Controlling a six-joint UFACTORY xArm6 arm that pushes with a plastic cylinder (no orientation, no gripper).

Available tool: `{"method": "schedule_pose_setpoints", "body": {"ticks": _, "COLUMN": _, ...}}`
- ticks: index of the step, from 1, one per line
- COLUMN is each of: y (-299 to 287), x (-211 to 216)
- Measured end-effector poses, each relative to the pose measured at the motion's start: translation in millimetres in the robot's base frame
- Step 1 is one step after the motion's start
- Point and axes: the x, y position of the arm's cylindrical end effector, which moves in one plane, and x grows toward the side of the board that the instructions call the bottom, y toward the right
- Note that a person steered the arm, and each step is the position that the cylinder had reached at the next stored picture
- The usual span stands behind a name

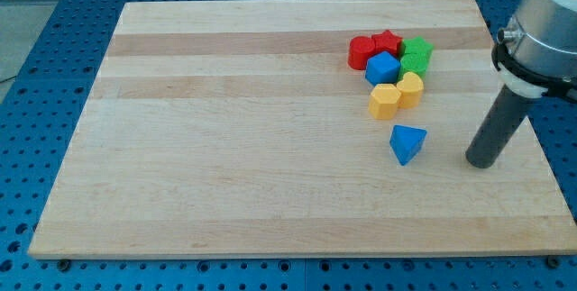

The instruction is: Slide the blue triangle below the yellow hexagon

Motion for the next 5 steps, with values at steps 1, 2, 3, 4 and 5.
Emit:
{"method": "schedule_pose_setpoints", "body": {"ticks": 1, "y": 0, "x": 0}}
{"method": "schedule_pose_setpoints", "body": {"ticks": 2, "y": -10, "x": 0}}
{"method": "schedule_pose_setpoints", "body": {"ticks": 3, "y": -79, "x": 0}}
{"method": "schedule_pose_setpoints", "body": {"ticks": 4, "y": -109, "x": 0}}
{"method": "schedule_pose_setpoints", "body": {"ticks": 5, "y": -53, "x": 0}}
